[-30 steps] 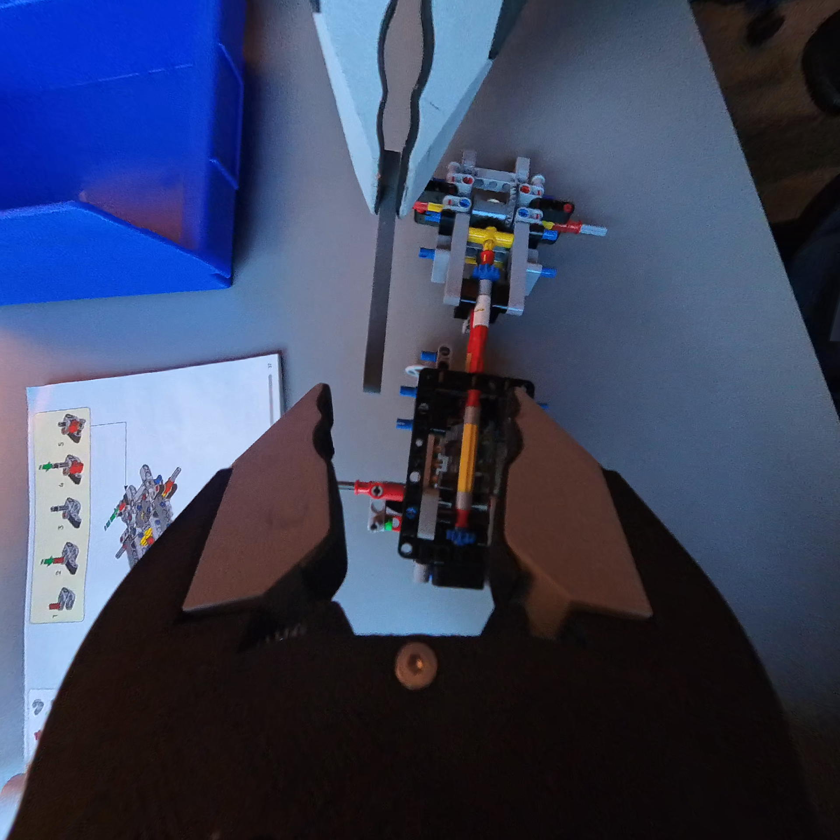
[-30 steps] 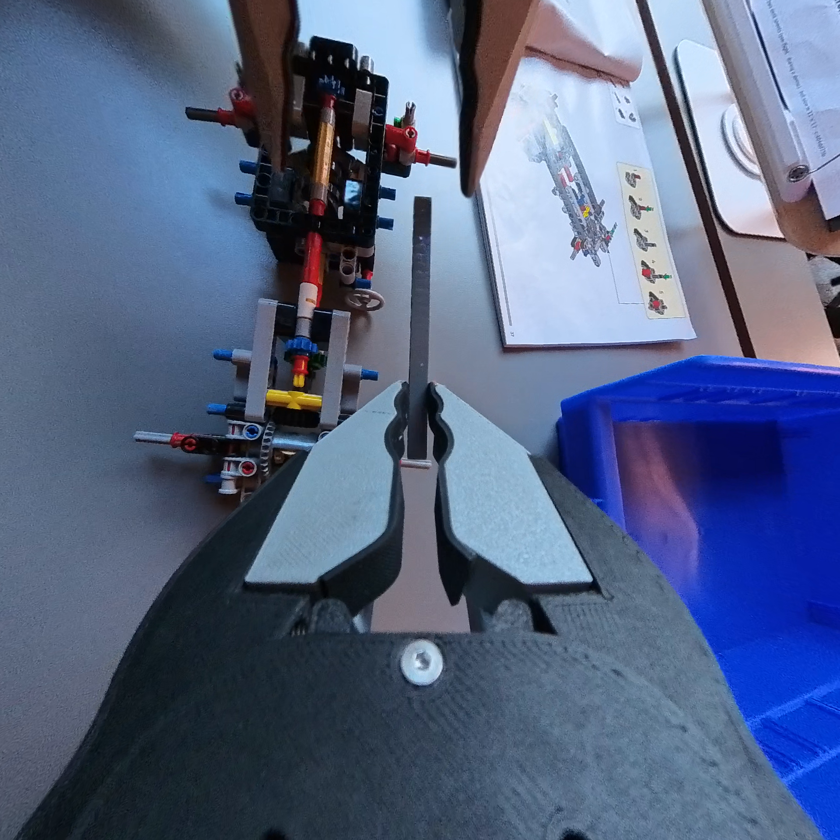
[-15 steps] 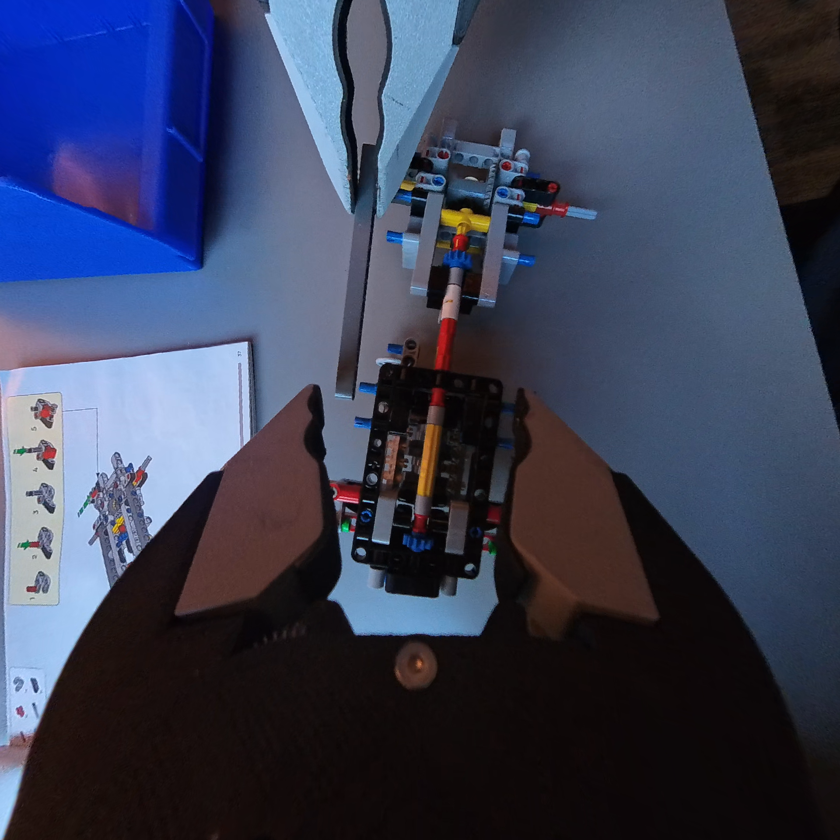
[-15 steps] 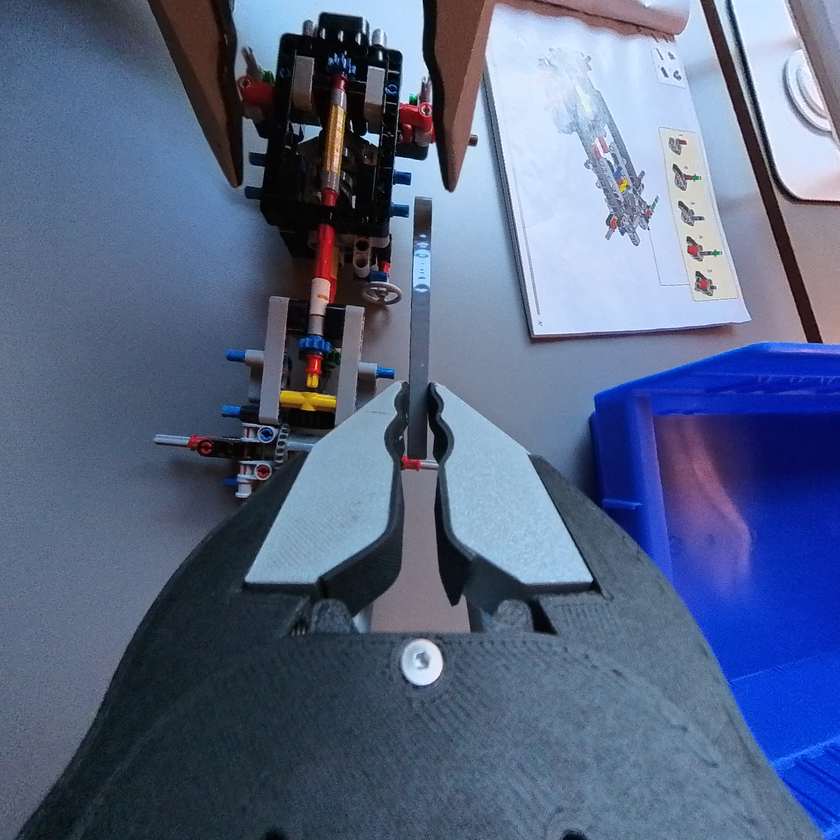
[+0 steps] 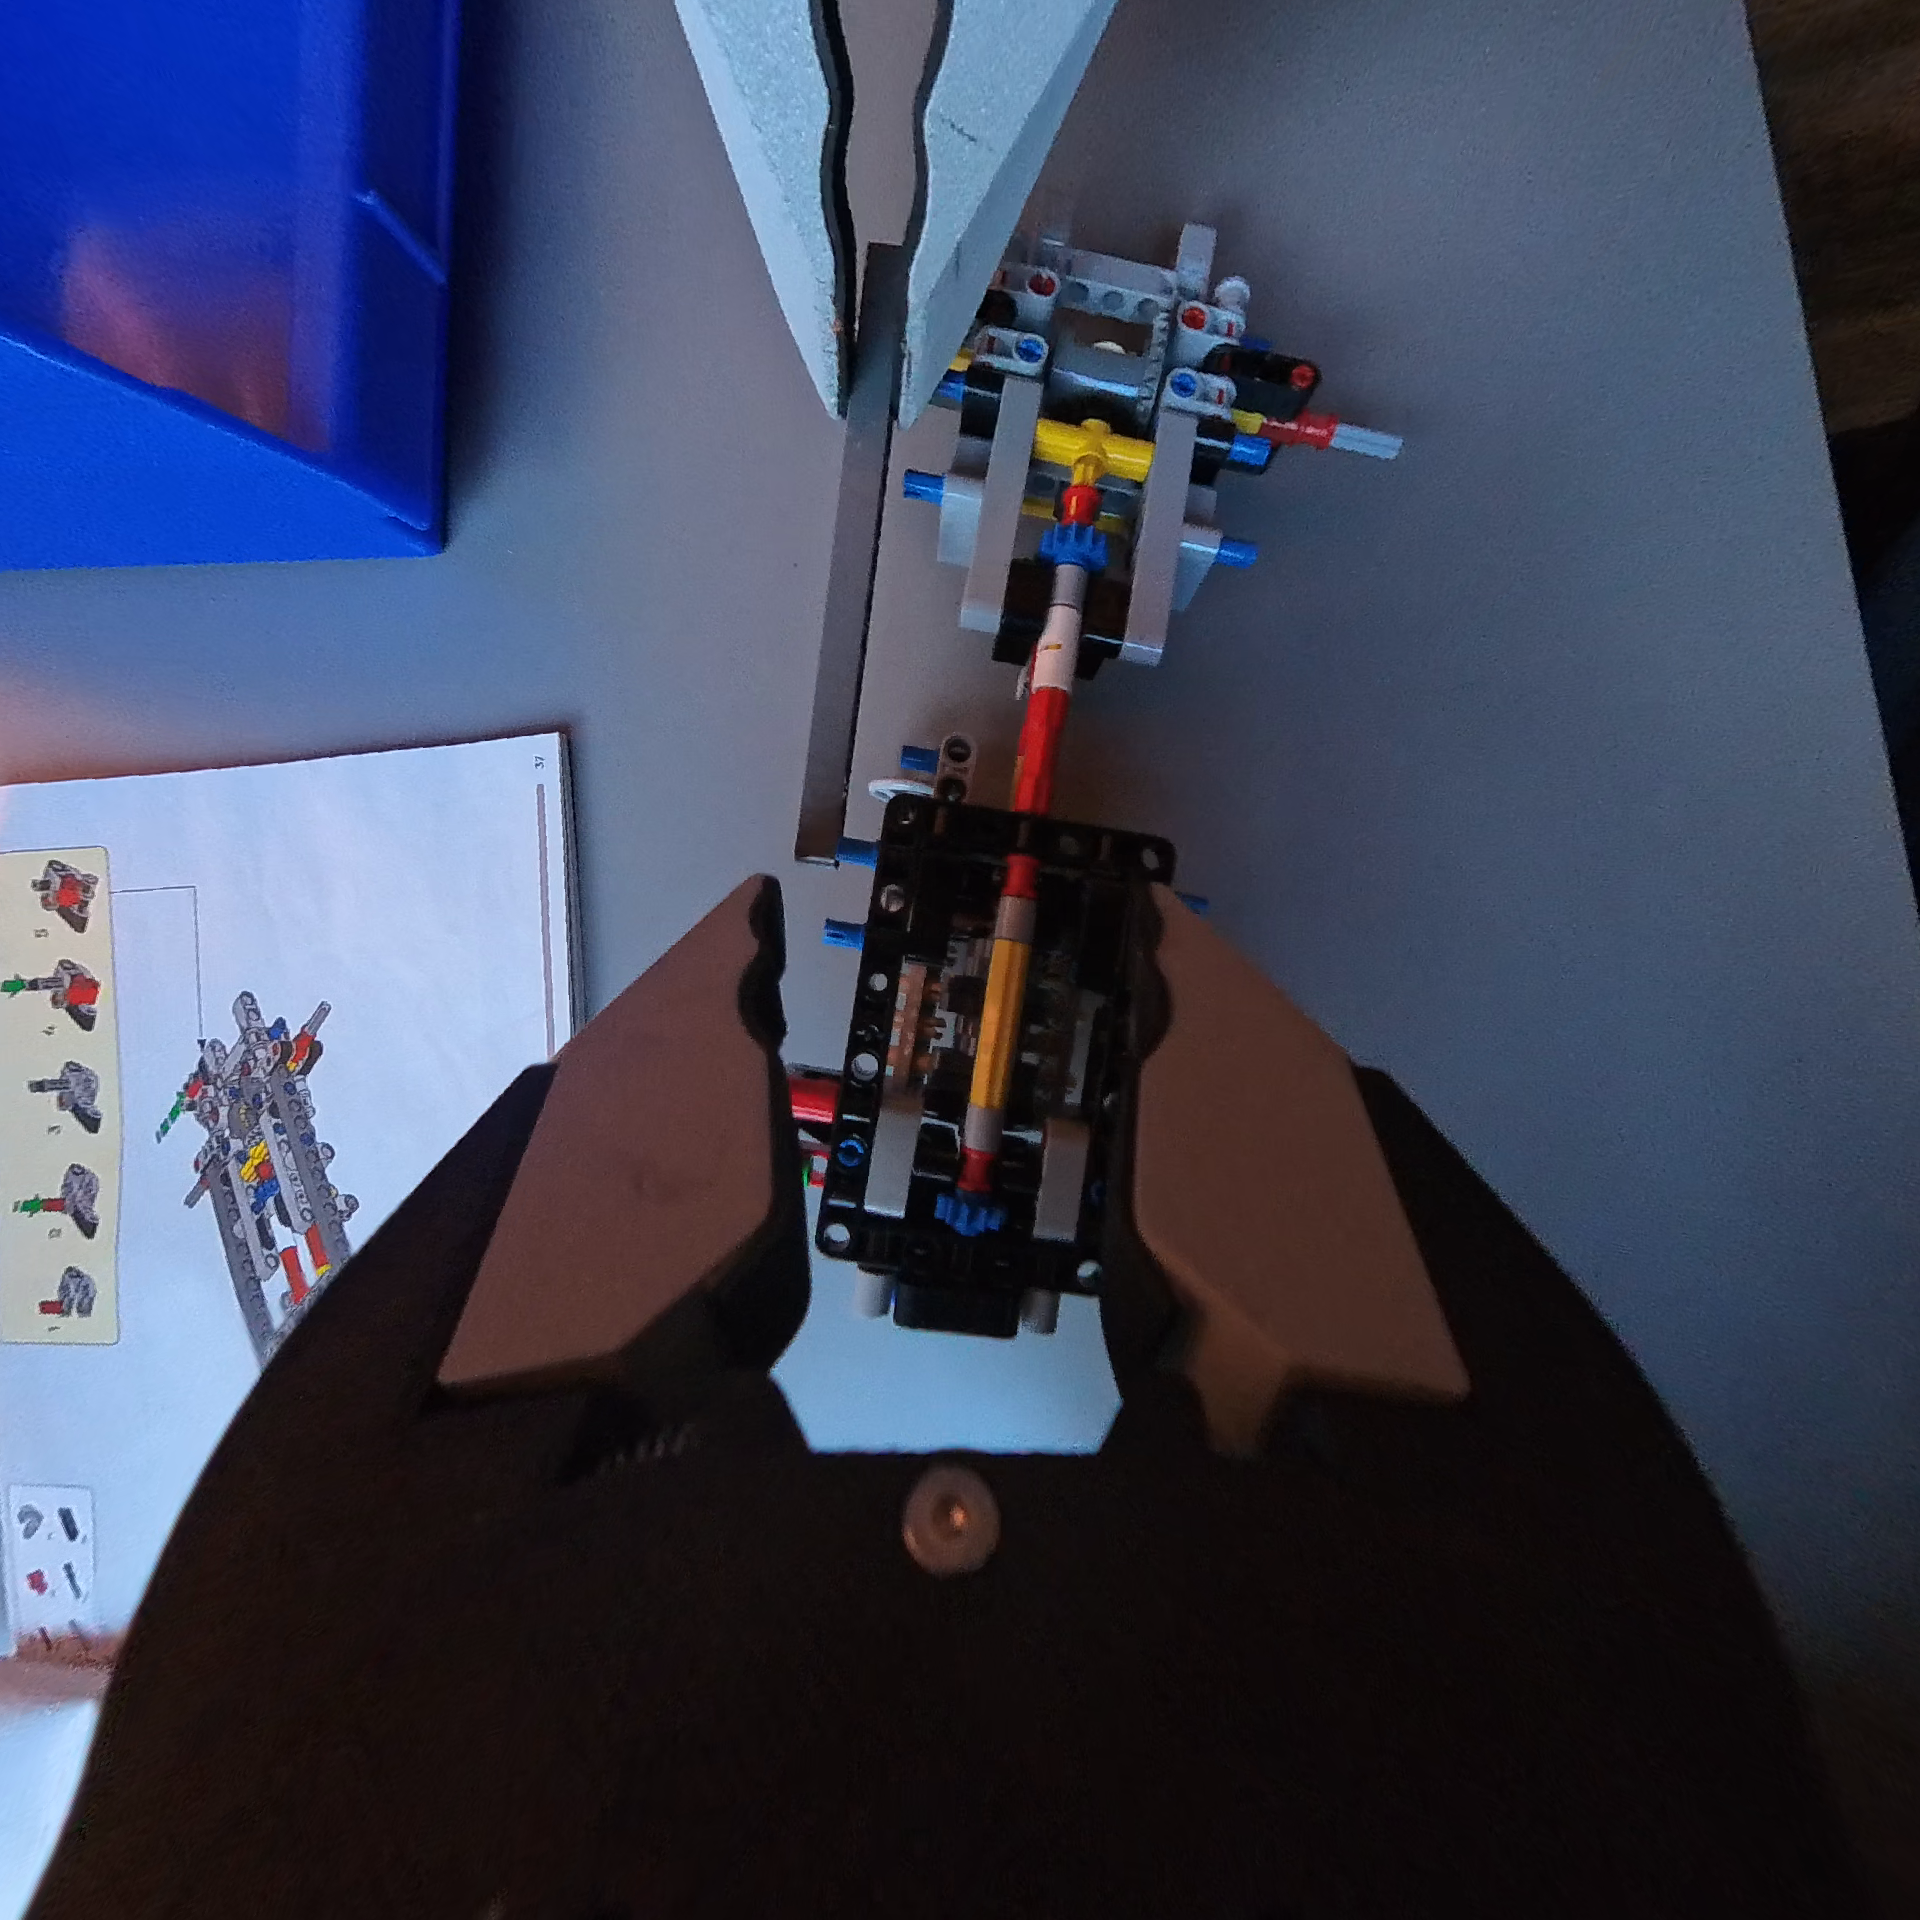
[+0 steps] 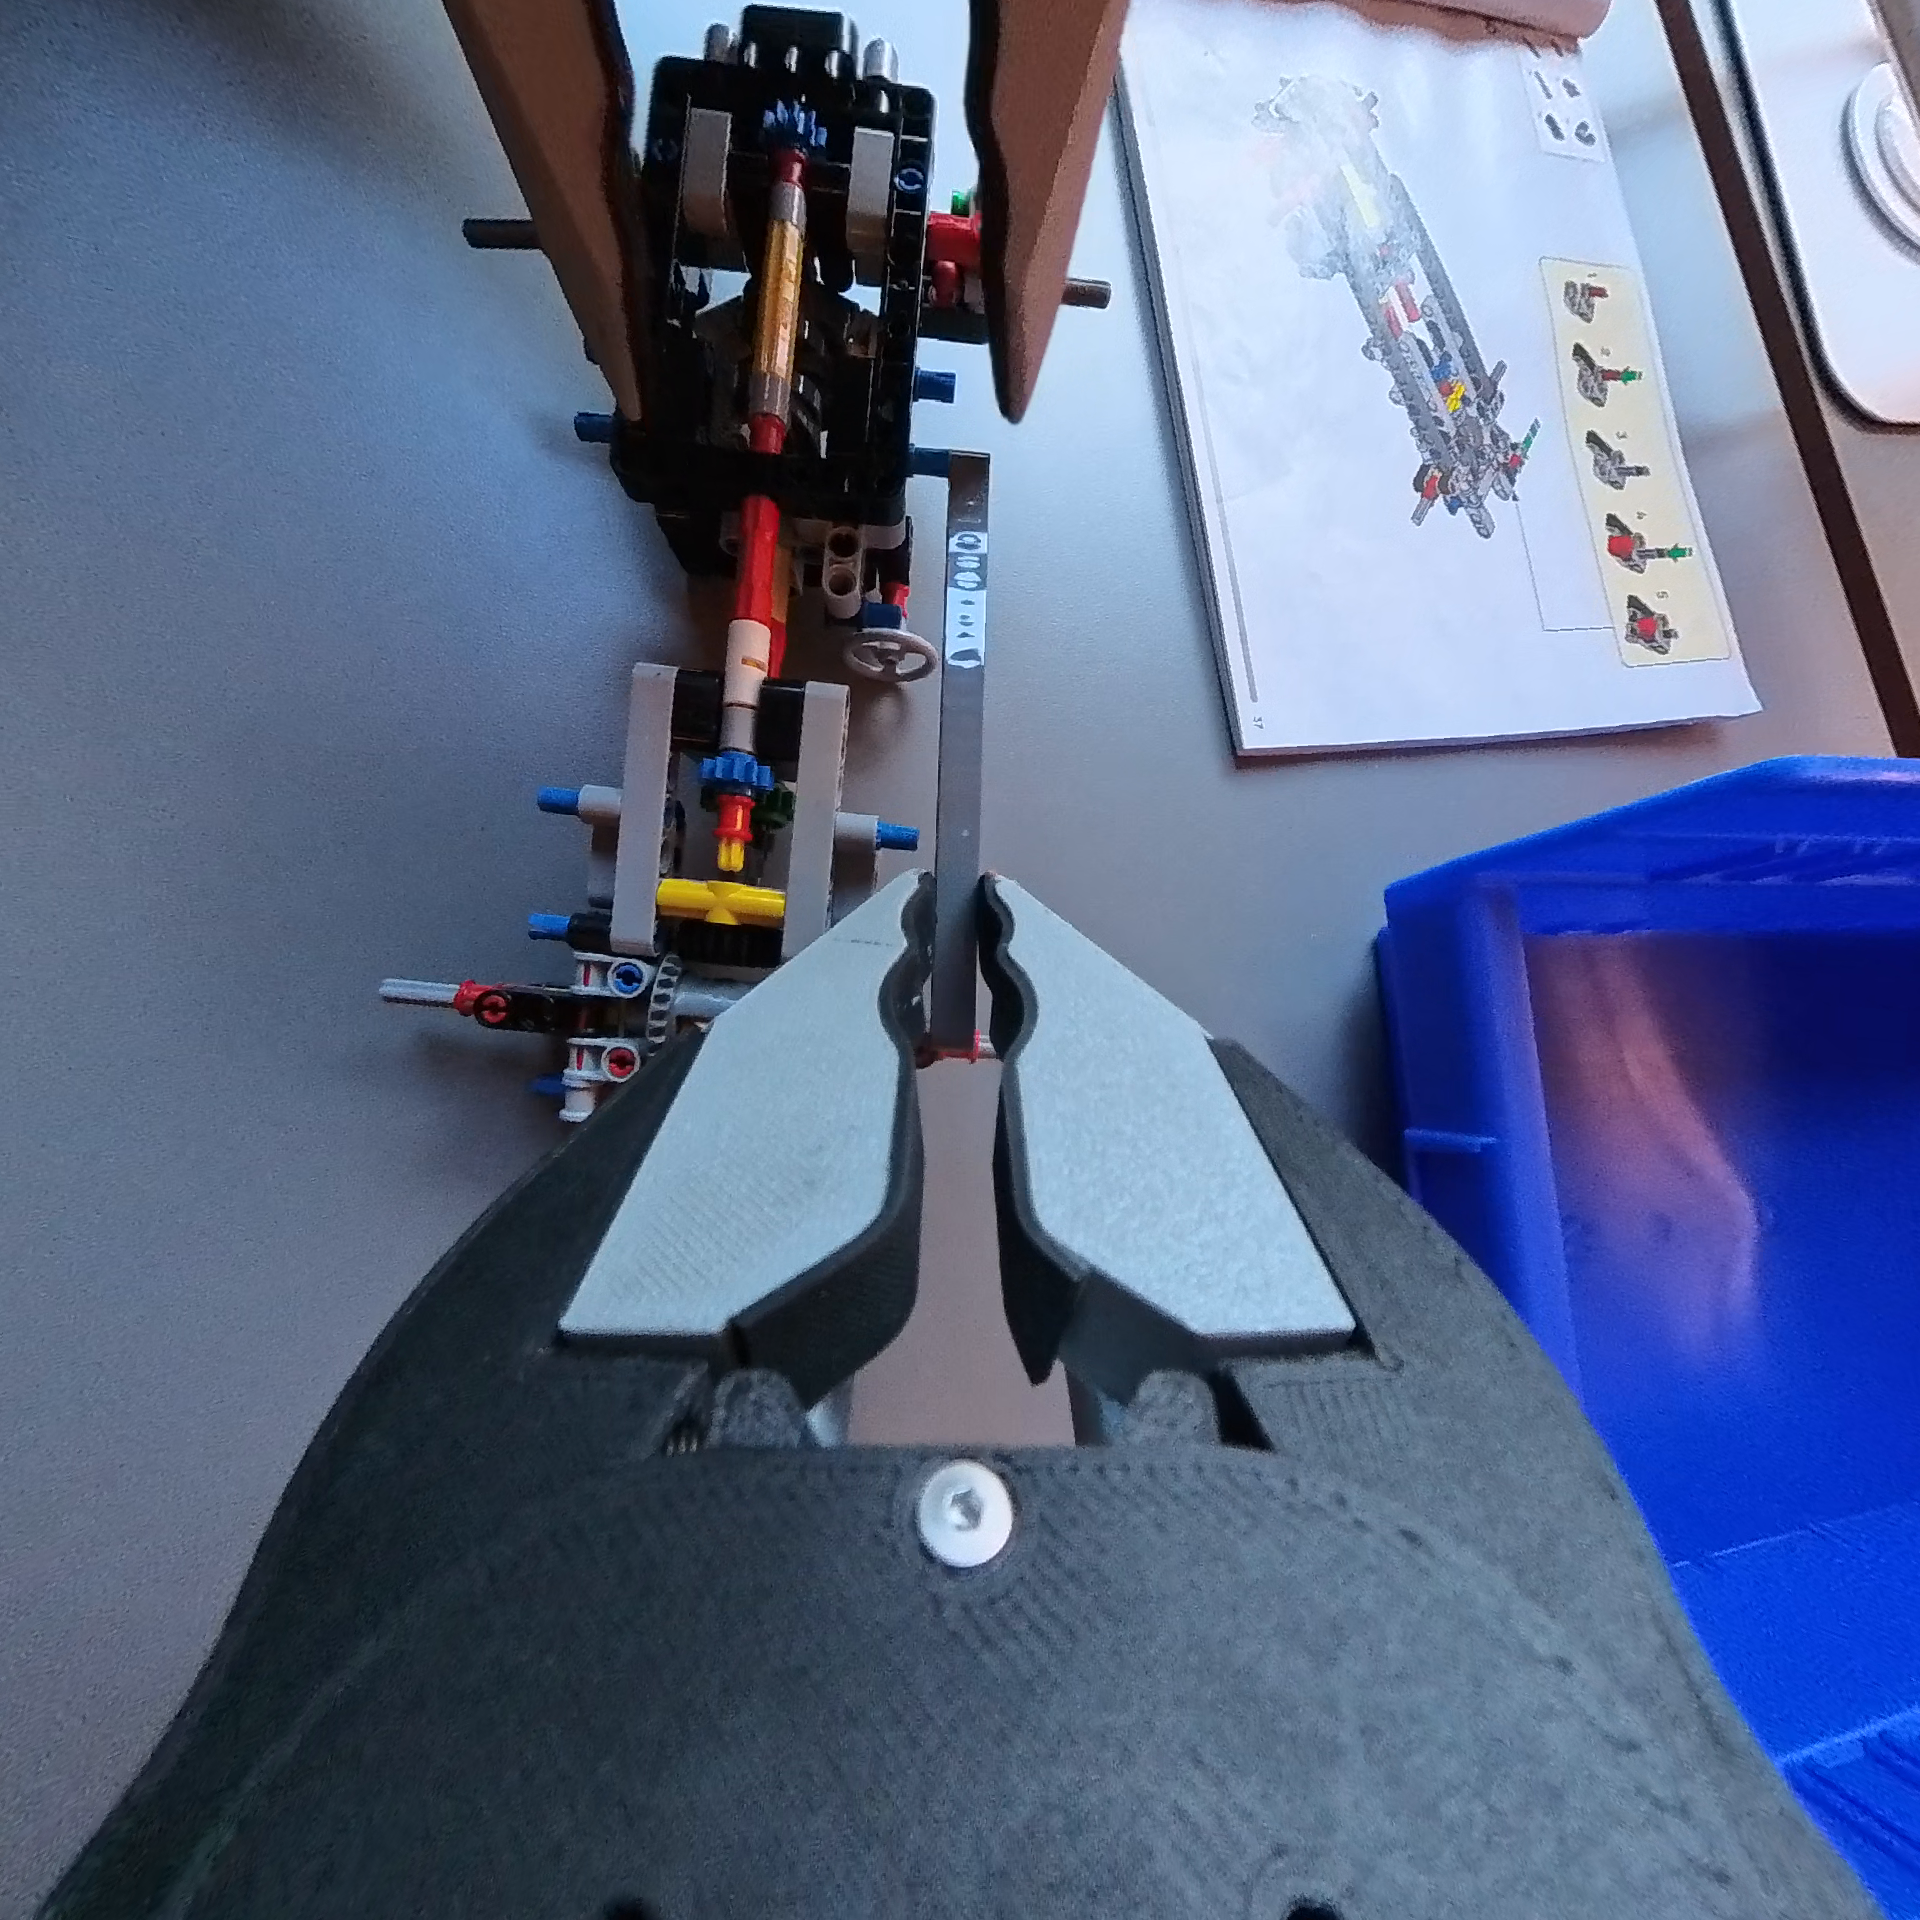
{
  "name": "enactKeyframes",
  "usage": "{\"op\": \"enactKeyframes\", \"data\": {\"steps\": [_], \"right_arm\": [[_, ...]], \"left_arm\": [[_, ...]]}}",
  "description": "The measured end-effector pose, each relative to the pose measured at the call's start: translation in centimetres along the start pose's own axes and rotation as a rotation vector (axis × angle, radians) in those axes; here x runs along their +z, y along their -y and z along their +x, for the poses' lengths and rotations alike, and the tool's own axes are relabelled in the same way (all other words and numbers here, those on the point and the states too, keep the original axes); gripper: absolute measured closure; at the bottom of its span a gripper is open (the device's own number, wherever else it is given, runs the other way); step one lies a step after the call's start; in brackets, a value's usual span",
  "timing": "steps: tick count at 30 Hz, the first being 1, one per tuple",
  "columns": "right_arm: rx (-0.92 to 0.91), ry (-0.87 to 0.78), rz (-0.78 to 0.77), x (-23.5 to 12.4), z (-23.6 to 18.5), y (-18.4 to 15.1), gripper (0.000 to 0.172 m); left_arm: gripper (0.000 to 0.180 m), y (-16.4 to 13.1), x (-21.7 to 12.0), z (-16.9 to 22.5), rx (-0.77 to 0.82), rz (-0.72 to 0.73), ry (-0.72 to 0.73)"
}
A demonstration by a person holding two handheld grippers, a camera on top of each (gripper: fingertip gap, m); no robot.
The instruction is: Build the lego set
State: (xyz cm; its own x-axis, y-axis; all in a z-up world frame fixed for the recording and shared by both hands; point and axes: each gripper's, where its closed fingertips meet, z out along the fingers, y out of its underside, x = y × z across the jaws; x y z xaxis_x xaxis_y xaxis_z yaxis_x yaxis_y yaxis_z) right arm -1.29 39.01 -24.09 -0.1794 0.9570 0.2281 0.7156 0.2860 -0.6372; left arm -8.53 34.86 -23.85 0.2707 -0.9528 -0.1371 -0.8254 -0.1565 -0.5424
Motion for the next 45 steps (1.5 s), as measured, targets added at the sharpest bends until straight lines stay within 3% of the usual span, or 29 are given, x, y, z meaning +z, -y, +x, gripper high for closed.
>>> {"op": "enactKeyframes", "data": {"steps": [15,35,45], "right_arm": [[0.004,0.01,0.011,-0.1,-0.3,0.1,0.167],[-0.01,-0.014,0.126,-1.2,0.4,0.8,0.167],[-0.064,-0.192,0.109,-0.9,1.6,1.0,0.167]], "left_arm": [[0.112,-0.4,0.2,0.6,0.038,-0.077,0.009],[0.107,0.1,0.3,0.3,0.082,0.002,-0.017],[0.105,-0.1,0.2,-0.3,0.077,0.004,0.02]]}}
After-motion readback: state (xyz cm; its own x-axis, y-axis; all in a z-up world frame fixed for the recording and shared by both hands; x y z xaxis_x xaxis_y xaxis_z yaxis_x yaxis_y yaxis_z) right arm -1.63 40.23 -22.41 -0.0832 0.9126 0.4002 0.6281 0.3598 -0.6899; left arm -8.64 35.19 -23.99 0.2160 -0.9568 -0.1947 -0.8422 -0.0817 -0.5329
